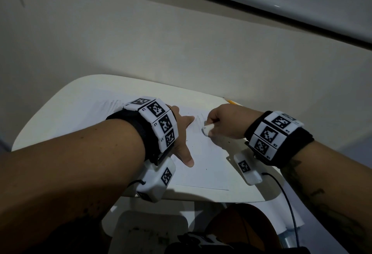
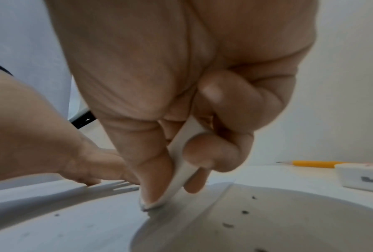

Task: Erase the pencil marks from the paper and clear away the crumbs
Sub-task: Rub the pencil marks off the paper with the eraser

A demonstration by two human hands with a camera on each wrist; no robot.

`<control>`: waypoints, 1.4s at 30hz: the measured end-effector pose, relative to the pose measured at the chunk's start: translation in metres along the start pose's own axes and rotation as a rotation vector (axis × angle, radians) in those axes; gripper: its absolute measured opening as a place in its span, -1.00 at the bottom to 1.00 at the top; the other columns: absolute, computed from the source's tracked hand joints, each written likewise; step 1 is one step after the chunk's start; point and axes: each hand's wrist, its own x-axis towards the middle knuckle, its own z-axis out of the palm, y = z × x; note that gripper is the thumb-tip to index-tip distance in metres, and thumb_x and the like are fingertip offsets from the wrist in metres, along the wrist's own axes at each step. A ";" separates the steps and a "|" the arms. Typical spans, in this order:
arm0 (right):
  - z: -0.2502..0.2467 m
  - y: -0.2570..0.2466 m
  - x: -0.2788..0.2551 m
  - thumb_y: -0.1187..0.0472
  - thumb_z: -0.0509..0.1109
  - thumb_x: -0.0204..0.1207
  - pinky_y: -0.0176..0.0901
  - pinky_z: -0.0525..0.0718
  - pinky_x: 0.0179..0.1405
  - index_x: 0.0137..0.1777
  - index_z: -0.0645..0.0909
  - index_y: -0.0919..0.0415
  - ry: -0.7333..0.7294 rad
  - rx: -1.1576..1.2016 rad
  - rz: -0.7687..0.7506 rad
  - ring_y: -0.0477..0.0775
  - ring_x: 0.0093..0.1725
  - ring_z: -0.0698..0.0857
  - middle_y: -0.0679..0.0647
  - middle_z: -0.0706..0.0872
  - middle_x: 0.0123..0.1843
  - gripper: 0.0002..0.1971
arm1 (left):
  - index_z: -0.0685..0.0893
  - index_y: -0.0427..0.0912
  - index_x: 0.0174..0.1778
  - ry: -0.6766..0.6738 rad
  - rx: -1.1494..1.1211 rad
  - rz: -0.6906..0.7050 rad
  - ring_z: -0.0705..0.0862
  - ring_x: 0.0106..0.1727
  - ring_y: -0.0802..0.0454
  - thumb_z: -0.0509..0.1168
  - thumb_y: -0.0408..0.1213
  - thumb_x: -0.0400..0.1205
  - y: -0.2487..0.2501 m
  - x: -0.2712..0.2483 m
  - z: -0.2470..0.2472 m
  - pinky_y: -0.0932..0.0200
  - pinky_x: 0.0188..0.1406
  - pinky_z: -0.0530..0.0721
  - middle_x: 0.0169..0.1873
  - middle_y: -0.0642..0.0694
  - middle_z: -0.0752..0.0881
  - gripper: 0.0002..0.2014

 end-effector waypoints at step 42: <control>-0.014 -0.017 0.017 0.02 0.47 0.53 -0.23 0.50 -0.37 0.00 0.69 0.04 0.059 0.072 -0.048 -0.14 -0.35 0.62 -0.12 0.66 -0.31 -0.85 | 0.38 -0.13 0.22 0.103 -0.084 0.023 0.52 0.25 -0.13 0.32 0.69 -0.09 -0.005 0.003 0.007 -0.18 0.23 0.53 0.18 -0.09 0.51 0.16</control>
